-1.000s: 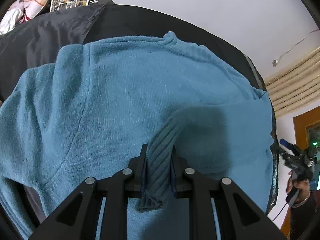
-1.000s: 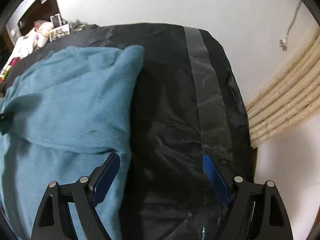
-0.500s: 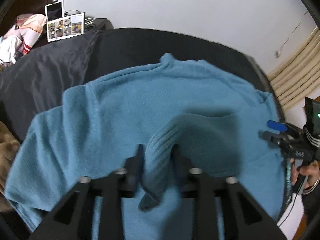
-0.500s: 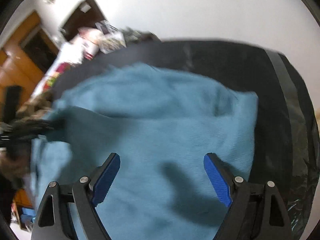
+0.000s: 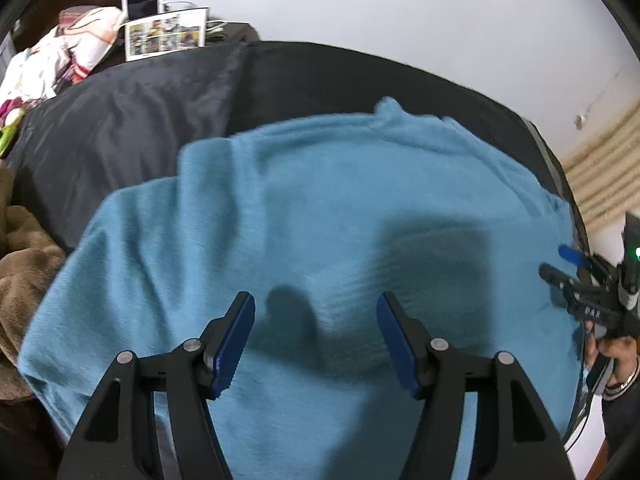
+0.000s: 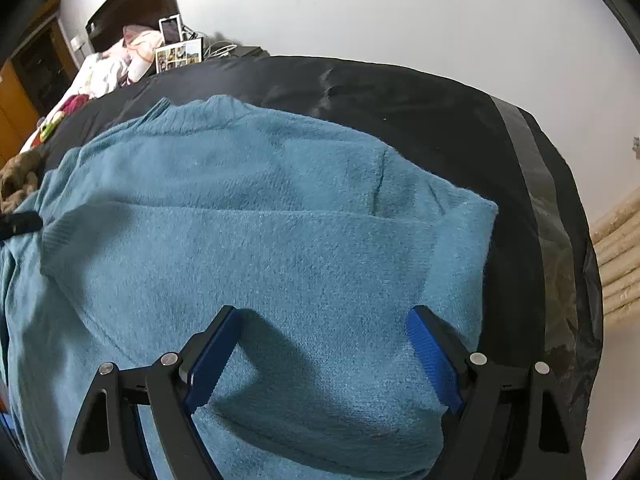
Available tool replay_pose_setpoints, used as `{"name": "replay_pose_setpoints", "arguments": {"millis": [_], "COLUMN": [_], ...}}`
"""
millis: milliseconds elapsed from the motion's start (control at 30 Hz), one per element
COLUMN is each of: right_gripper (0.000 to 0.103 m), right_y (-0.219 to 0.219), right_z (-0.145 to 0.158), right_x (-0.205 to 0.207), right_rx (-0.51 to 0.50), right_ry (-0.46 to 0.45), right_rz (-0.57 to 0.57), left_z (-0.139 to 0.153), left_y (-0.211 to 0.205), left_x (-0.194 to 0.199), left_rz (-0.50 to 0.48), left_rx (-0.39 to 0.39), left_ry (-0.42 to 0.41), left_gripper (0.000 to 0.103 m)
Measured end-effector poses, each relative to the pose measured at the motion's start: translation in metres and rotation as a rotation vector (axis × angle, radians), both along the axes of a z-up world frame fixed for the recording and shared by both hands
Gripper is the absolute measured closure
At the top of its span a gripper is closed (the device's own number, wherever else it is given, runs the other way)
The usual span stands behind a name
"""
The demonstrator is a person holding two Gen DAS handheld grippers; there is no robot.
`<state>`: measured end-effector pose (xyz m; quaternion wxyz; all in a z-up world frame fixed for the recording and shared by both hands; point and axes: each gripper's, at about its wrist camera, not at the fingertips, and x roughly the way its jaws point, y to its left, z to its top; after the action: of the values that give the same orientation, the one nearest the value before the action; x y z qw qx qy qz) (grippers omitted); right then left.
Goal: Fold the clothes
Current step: 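Open the left gripper to release the sleeve on the sweater, then grasp the other sleeve cuff with the left gripper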
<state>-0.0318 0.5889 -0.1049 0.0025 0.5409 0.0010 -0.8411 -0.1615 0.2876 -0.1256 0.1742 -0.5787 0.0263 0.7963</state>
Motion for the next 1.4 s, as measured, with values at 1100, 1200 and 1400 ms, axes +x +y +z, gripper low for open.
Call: {"name": "replay_pose_setpoints", "arguments": {"millis": [1100,1200,1400], "right_gripper": [0.001,0.001,0.001], "right_y": [-0.060,-0.059,-0.070], "right_z": [-0.013,-0.011,0.002], "right_x": [0.104,0.111,0.155], "right_rx": [0.027,0.028,-0.032], "right_ry": [-0.030,-0.052,-0.014], "right_rz": [0.151,0.144,0.200], "left_z": [-0.001,0.009,0.023], "left_y": [-0.016,-0.037,-0.100], "left_x": [0.118,0.143,0.198], "left_rz": [0.193,0.250,0.447], "left_rx": [0.027,0.076,0.151], "left_ry": [-0.040,-0.036,-0.022], "left_gripper": [0.027,0.027,0.027]}}
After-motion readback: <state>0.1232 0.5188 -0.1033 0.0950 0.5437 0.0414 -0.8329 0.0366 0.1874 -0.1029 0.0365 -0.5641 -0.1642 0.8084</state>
